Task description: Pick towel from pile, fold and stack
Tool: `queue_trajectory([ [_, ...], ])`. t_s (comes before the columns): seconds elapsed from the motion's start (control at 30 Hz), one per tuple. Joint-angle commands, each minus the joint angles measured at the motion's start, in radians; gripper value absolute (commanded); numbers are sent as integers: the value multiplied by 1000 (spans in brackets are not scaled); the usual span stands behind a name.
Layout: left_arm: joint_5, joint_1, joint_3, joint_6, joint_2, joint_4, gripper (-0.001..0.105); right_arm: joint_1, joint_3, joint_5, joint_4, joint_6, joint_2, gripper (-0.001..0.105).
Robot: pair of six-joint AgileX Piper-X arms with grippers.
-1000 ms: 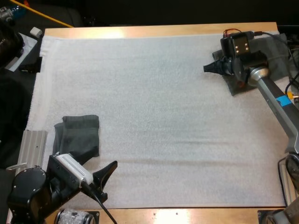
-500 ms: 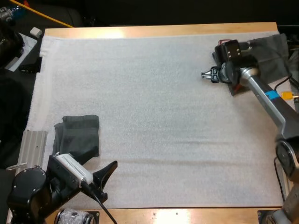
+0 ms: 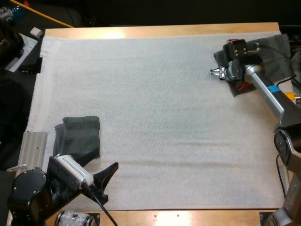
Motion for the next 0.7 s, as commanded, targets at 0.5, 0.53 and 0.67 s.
queue_trajectory([
  [0.5, 5, -3, -4, -7, 0, 11, 61, -43, -20, -17, -13, 35, 45, 13],
  [0.53, 5, -3, -4, -7, 0, 11, 61, -41, -23, -22, -12, 30, 42, 4],
  [0.67, 5, -3, -5, -6, 4, 11, 61, -34, -26, -30, 4, 4, 36, 0],
])
